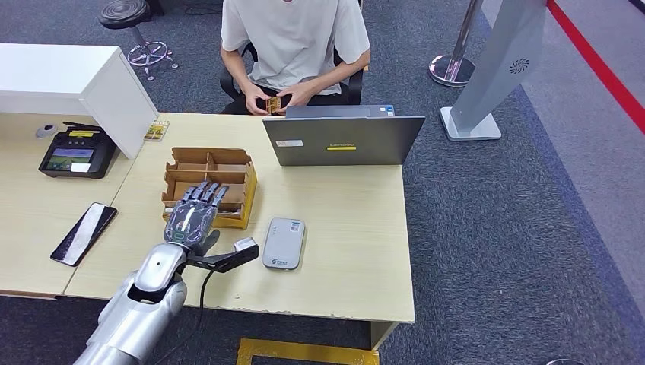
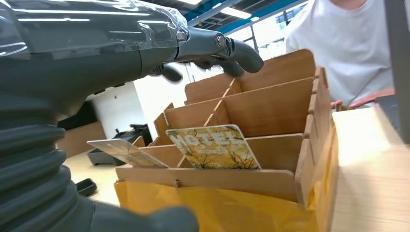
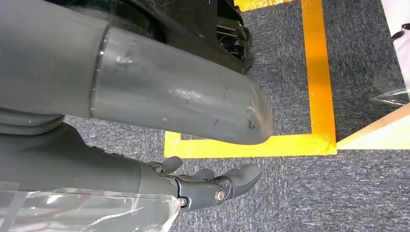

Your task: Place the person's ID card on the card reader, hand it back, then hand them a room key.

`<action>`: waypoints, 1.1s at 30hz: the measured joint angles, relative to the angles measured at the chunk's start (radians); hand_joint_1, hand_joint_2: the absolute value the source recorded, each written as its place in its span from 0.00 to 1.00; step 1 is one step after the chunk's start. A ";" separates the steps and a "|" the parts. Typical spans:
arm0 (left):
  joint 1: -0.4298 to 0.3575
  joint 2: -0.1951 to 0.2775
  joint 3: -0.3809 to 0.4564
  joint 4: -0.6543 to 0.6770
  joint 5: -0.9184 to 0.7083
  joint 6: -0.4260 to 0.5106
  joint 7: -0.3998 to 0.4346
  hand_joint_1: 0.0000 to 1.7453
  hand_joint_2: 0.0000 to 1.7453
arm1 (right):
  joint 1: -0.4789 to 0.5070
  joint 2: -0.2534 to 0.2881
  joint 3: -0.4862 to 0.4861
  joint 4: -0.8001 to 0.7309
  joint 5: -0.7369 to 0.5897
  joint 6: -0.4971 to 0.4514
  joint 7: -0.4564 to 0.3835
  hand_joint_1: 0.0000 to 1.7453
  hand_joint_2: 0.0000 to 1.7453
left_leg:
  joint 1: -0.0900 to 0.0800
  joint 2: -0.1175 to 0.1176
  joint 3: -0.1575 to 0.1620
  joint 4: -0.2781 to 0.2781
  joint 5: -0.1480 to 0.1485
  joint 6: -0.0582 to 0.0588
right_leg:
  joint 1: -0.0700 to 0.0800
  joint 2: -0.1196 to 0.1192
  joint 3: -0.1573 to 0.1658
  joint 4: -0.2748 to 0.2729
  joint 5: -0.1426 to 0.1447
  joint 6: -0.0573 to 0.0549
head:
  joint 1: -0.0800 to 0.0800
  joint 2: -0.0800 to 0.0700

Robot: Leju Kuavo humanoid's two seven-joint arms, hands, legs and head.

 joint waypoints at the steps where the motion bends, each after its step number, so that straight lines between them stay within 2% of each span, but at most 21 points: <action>1: 0.000 0.000 0.000 0.000 0.003 -0.012 0.007 1.00 1.00 | 0.000 0.000 0.000 0.000 0.001 0.000 0.000 0.00 0.00 | 0.000 0.000 0.000 0.000 0.000 0.000 | 0.000 0.000 0.000 0.000 0.000 0.000 | 0.000 0.000; 14: -0.003 0.002 0.000 0.006 0.044 -0.068 0.023 1.00 1.00 | 0.000 0.000 0.000 0.000 0.007 0.000 0.001 0.00 0.00 | 0.000 0.000 0.000 0.000 0.000 0.000 | 0.000 0.000 0.000 0.000 0.000 0.000 | 0.000 0.000; 33: -0.001 0.002 0.000 0.006 0.063 -0.064 0.023 1.00 1.00 | 0.001 0.000 0.000 0.000 0.015 0.000 0.002 0.00 0.00 | 0.000 0.000 0.000 0.000 0.000 0.000 | 0.000 0.000 0.001 0.000 0.000 0.000 | 0.000 0.000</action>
